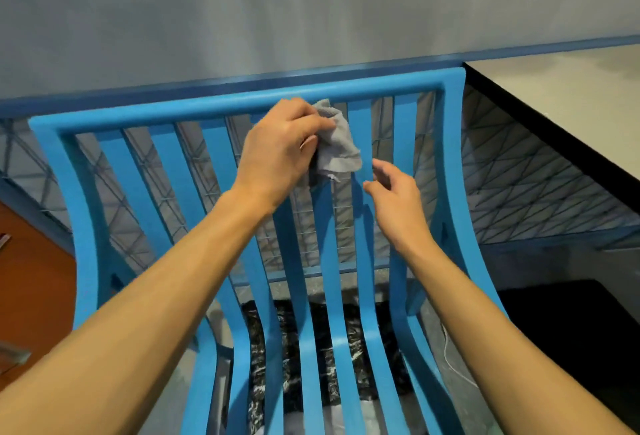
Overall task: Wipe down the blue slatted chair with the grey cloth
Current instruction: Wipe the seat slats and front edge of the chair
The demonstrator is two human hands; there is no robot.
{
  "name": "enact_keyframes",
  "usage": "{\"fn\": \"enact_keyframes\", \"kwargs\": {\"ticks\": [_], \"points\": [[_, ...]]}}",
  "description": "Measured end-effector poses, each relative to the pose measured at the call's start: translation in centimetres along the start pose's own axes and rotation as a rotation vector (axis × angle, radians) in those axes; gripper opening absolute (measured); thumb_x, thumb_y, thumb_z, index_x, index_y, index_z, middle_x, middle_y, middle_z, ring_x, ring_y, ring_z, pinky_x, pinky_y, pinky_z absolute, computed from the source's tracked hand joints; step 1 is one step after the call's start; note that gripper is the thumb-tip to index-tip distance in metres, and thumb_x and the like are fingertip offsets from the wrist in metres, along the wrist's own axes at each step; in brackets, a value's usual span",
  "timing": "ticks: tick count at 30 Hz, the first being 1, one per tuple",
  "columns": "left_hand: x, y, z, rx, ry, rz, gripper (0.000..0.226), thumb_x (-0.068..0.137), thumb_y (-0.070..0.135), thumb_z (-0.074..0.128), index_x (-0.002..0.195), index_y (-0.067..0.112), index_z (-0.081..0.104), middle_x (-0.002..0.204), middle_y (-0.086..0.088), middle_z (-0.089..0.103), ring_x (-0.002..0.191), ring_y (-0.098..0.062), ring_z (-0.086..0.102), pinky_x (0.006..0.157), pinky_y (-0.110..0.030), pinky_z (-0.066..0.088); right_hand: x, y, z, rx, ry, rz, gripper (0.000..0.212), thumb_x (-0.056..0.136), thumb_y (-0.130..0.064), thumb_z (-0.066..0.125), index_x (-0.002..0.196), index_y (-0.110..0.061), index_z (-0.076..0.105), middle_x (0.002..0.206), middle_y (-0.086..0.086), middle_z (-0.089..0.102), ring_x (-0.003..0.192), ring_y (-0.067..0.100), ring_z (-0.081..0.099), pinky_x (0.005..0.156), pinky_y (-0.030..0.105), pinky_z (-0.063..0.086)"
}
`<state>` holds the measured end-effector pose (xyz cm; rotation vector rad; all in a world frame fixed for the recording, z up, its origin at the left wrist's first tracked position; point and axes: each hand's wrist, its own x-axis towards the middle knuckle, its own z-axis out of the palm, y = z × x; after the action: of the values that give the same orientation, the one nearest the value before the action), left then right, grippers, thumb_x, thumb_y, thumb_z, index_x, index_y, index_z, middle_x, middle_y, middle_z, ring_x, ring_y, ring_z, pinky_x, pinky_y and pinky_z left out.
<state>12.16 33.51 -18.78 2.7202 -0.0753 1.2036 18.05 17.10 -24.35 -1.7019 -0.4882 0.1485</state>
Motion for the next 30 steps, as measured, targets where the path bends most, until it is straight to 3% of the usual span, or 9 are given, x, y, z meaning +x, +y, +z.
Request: {"fn": "enact_keyframes", "kwargs": {"ticks": [4, 7, 9, 17, 23, 27, 30], "points": [[-2.9, 0.3, 1.5, 0.017, -0.078, 0.014, 0.021, 0.081, 0.005, 0.062, 0.096, 0.010, 0.075, 0.084, -0.008, 0.063, 0.079, -0.029, 0.059, 0.064, -0.037, 0.050, 0.4, 1.3, -0.3, 0.000, -0.028, 0.025, 0.038, 0.090, 0.007, 0.050, 0.112, -0.021, 0.062, 0.094, -0.017, 0.065, 0.082, -0.014, 0.060, 0.070, 0.008, 0.047], [-5.4, 0.5, 3.1, 0.001, -0.091, 0.004, 0.023, 0.086, 0.012, 0.055, 0.096, 0.012, 0.076, 0.083, -0.005, 0.064, 0.078, -0.026, 0.058, 0.063, -0.033, 0.048, 1.3, 2.0, -0.3, 0.024, -0.025, 0.040, 0.041, 0.085, 0.009, 0.049, 0.111, -0.018, 0.065, 0.098, -0.006, 0.070, 0.094, 0.006, 0.065, 0.085, 0.025, 0.052], [-7.1, 0.9, 4.1, -0.029, -0.115, -0.021, 0.019, 0.086, 0.007, 0.061, 0.097, 0.011, 0.076, 0.085, -0.005, 0.065, 0.079, -0.026, 0.059, 0.065, -0.035, 0.049, 1.5, 2.4, -0.2, 0.035, -0.020, 0.052, 0.042, 0.081, 0.009, 0.049, 0.109, -0.018, 0.066, 0.096, -0.005, 0.071, 0.094, 0.012, 0.066, 0.085, 0.030, 0.053], [-14.3, 1.4, 7.7, -0.160, -0.306, -0.103, 0.023, 0.082, -0.002, 0.070, 0.101, 0.010, 0.075, 0.087, -0.002, 0.065, 0.083, -0.026, 0.062, 0.067, -0.040, 0.054, 1.3, 2.4, -0.1, 0.082, -0.032, 0.039, 0.041, 0.079, 0.011, 0.050, 0.105, -0.015, 0.067, 0.086, -0.009, 0.070, 0.082, 0.004, 0.063, 0.073, 0.021, 0.048], [-19.3, 1.7, 10.6, -0.175, -0.447, -0.103, 0.026, 0.076, -0.003, 0.075, 0.099, 0.010, 0.076, 0.083, -0.001, 0.065, 0.080, -0.025, 0.062, 0.062, -0.038, 0.056, 1.2, 3.3, -0.1, 0.095, -0.019, 0.011, 0.042, 0.074, 0.008, 0.051, 0.106, -0.014, 0.067, 0.092, -0.004, 0.072, 0.087, 0.010, 0.066, 0.082, 0.035, 0.055], [-22.0, 2.1, 12.1, -0.170, -0.540, -0.140, 0.028, 0.074, -0.004, 0.076, 0.095, 0.013, 0.076, 0.078, 0.003, 0.061, 0.074, -0.024, 0.060, 0.052, -0.038, 0.054, 1.0, 3.9, 0.3, 0.076, -0.003, -0.026, 0.049, 0.068, -0.001, 0.048, 0.112, -0.012, 0.067, 0.094, -0.005, 0.071, 0.086, 0.008, 0.066, 0.080, 0.033, 0.056], [-23.8, 2.7, 13.0, -0.166, -0.611, -0.185, 0.032, 0.068, -0.007, 0.076, 0.091, 0.015, 0.077, 0.075, 0.003, 0.062, 0.073, -0.025, 0.062, 0.052, -0.036, 0.055, 0.8, 4.1, 0.6, 0.074, 0.013, -0.034, 0.046, 0.073, 0.004, 0.051, 0.114, -0.011, 0.065, 0.089, -0.006, 0.070, 0.079, 0.006, 0.063, 0.080, 0.034, 0.056]]}}
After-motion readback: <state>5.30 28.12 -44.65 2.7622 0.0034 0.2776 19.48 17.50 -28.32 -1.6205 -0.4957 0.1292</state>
